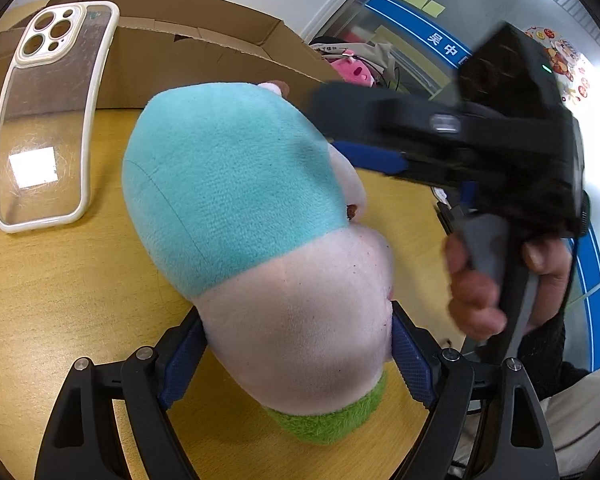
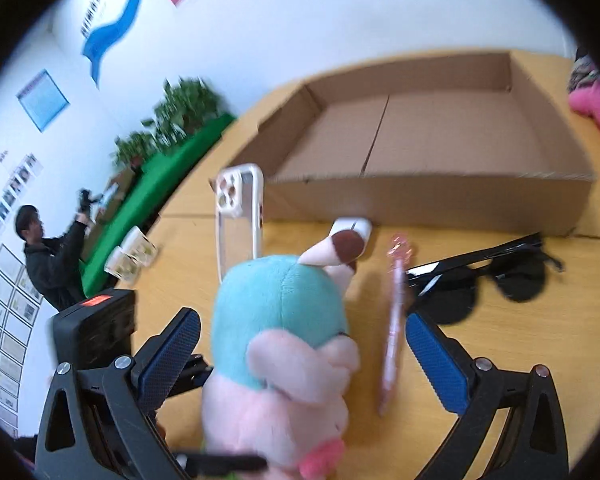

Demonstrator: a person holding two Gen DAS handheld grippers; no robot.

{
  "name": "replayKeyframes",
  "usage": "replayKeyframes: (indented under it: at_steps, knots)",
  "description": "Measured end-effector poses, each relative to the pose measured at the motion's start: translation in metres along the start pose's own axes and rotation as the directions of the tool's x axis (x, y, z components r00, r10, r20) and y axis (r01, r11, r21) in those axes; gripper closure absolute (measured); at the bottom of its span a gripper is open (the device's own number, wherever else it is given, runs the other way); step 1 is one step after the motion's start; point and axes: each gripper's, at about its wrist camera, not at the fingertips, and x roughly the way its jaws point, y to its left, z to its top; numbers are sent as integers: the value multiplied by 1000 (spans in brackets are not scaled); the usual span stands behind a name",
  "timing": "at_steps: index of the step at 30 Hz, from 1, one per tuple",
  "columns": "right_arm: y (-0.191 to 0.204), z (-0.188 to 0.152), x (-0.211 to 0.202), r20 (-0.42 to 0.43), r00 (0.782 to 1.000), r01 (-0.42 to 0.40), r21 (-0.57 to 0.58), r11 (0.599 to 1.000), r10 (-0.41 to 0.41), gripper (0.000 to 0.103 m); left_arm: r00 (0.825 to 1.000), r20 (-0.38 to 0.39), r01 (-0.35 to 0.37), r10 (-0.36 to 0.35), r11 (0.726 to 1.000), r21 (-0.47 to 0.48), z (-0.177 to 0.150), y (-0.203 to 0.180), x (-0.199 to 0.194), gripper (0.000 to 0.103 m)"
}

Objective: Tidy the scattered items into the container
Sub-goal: 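Carry the pig plush over the box and release it with the left gripper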

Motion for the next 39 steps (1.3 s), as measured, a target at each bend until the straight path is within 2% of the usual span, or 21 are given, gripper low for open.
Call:
replayKeyframes:
  at_steps: [3,6,10,13,19,23,27,31,35,39]
  knots:
    - [6,-1,30,-53,998,-19,-1,1000,19,3,1000,6,12,-12,1000,2,-2,3,-2,15]
    - [22,-2,47,-106,994,-3,-48,999,-3,23,1000,5,18,-18,1000,1,-1,5,-5,17]
    - [27,-6,43,-105,994,4,-59,998,-10,38,1000,12,12,-13,1000,13,1,5,-13,18]
    - [33,-2,31,-87,996,-2,-62,998,-3,41,1000,31,-4,3,998,56,6,-6,-28,18]
    - [53,19,-11,36,999,-32,-73,997,34,43,995,103,-34,18,988,148,39,-30,-72,18]
    - [73,49,-42,132,990,-34,-102,994,48,43,988,152,-61,29,975,213,75,-46,-101,18]
    - [90,88,-73,225,973,-26,-144,989,58,43,981,189,-90,36,953,290,115,-59,-127,18]
    - [100,131,-96,285,957,-15,-158,987,61,43,977,211,-103,31,936,337,162,-70,-148,18]
    - [109,178,-109,310,948,-7,-187,982,66,44,972,232,-119,35,926,359,206,-69,-163,18]
    - [109,228,-107,300,951,-16,-197,980,76,44,967,244,-152,66,924,352,251,-59,-167,18]
